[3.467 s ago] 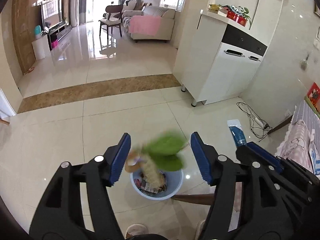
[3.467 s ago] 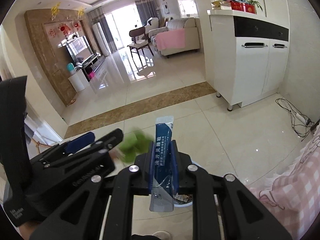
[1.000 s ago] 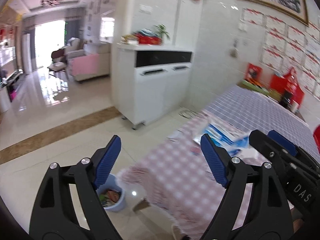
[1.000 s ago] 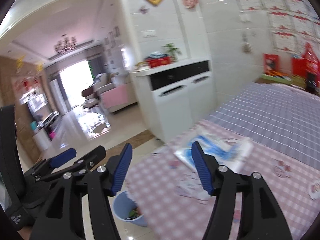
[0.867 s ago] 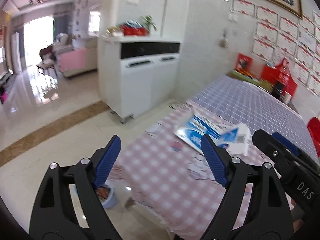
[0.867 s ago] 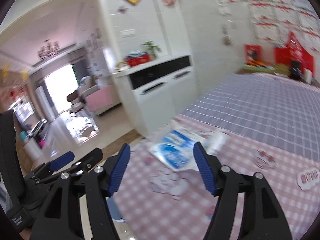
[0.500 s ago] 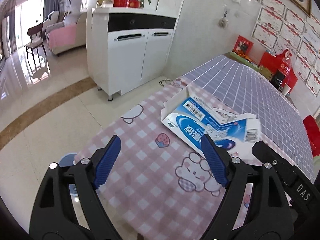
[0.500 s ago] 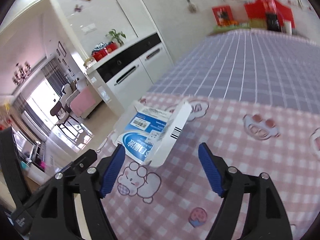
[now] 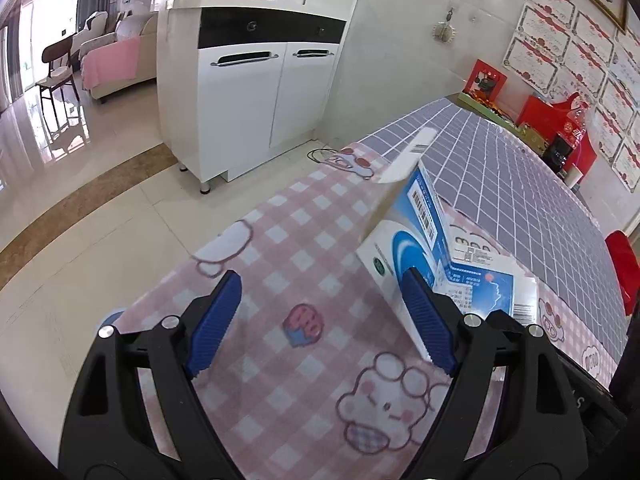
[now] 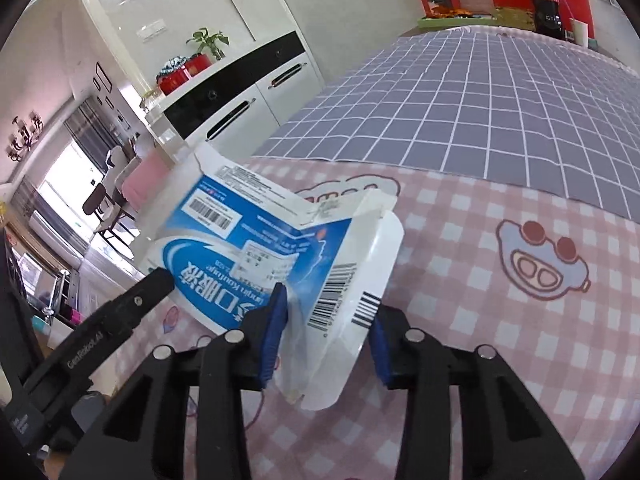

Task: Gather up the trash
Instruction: 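Grasp the blue-white medicine box with the right tool while the left tool grasps its flap, then carry the medicine box over the wastebasket and open both tools to drop it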

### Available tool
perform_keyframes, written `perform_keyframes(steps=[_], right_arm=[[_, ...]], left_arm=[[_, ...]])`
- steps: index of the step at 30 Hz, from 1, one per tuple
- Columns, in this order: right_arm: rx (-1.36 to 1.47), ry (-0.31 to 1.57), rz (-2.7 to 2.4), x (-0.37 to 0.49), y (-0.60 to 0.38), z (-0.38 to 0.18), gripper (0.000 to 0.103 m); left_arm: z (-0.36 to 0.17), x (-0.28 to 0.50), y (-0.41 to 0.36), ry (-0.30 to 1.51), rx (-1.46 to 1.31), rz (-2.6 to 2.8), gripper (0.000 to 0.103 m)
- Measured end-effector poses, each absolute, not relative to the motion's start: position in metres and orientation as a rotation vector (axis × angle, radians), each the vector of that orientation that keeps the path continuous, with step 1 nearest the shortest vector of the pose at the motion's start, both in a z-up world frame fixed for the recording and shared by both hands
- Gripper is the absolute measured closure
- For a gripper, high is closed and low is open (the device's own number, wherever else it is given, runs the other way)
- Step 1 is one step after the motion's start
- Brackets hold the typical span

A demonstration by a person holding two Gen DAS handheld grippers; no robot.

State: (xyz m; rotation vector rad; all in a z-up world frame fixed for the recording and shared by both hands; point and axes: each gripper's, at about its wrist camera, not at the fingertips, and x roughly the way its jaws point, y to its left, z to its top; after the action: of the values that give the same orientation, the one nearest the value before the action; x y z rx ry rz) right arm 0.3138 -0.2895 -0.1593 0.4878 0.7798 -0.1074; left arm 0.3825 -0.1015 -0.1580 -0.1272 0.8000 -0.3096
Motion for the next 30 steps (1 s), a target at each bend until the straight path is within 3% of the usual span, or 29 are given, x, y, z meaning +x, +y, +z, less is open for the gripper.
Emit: perform_keyframes(steps=[6, 10, 21, 30], right_arm=[[0.487, 0.778, -0.093, 0.318, -0.289, -0.158, 0.065], [0.493, 0.778, -0.084, 0.323, -0.29, -0.156, 0.065], [0.476, 0.761, -0.076, 0.321, -0.285, -0.149, 0.073], [0.437, 0.702, 0.0, 0.313, -0.248, -0.117, 0.075]], left_arm=[[-0.157, 0.39, -0.12, 0.783, -0.123, -0.334, 0.024], [-0.16, 0.397, -0.134, 0.812, -0.116, -0.38, 0.063], [-0.145, 0.373, -0.127, 0.757, -0.131, -0.436, 0.085], [-0.126, 0.336, -0.09, 0.704, -0.145, -0.401, 0.089]])
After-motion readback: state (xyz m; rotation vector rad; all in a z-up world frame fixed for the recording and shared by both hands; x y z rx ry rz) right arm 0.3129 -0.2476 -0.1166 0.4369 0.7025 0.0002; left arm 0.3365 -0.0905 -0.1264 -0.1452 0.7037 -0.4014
